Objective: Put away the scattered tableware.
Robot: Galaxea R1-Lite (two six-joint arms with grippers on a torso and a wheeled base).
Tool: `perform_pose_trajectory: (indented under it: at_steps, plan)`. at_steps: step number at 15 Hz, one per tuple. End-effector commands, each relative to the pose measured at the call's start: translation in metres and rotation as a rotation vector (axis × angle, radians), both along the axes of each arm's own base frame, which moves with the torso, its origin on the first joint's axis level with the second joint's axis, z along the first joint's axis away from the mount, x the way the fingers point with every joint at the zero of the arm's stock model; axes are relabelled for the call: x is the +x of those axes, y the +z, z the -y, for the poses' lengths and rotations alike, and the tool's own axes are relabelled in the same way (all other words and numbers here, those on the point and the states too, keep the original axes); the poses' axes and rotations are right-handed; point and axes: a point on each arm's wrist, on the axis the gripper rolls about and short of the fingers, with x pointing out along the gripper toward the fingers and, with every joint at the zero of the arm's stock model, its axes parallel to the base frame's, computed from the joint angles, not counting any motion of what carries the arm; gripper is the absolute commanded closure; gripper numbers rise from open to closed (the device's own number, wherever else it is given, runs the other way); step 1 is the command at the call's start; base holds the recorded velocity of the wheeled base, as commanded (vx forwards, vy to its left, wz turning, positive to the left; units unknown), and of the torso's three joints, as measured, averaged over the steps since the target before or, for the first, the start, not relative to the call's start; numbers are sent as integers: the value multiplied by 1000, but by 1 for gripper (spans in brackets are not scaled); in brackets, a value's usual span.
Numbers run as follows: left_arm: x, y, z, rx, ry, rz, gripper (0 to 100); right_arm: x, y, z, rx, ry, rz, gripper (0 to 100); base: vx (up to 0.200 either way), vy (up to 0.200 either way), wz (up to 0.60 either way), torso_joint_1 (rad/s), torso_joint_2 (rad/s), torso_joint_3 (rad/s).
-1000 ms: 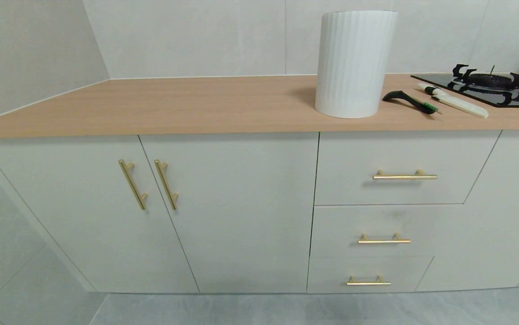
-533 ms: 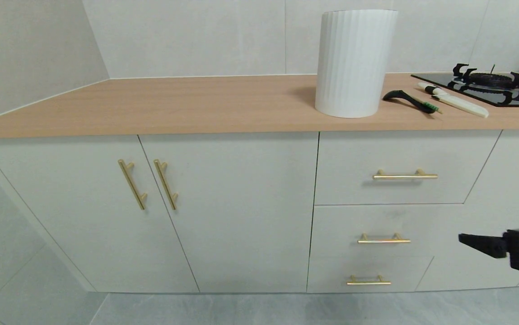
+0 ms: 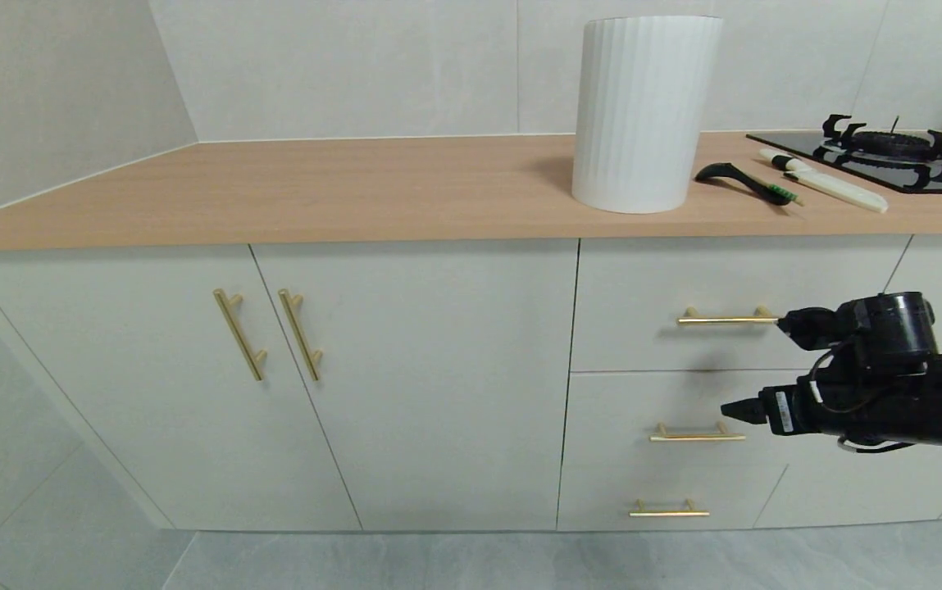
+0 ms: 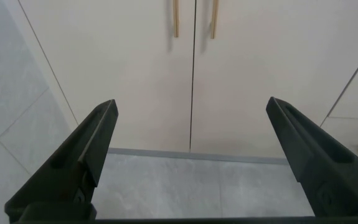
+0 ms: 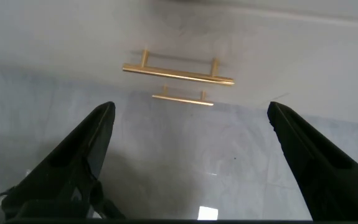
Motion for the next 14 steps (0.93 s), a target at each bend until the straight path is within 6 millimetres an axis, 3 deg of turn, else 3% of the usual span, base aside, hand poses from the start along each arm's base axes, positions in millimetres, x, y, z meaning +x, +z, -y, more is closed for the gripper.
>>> perform_pose_trajectory:
  at_steps: [1, 8, 14]
  plan:
    - [0, 0, 0, 0, -1, -1, 0, 18, -45, -9, -41, -10, -79, 0, 0, 0, 0, 0, 0, 0]
    - [0, 0, 0, 0, 1, 0, 0, 38, -91, -10, -82, -66, -25, 0, 0, 0, 0, 0, 0, 0]
    - [0, 0, 0, 0, 1, 0, 0, 55, -116, -12, -107, -130, 87, 0, 0, 0, 0, 0, 0, 0]
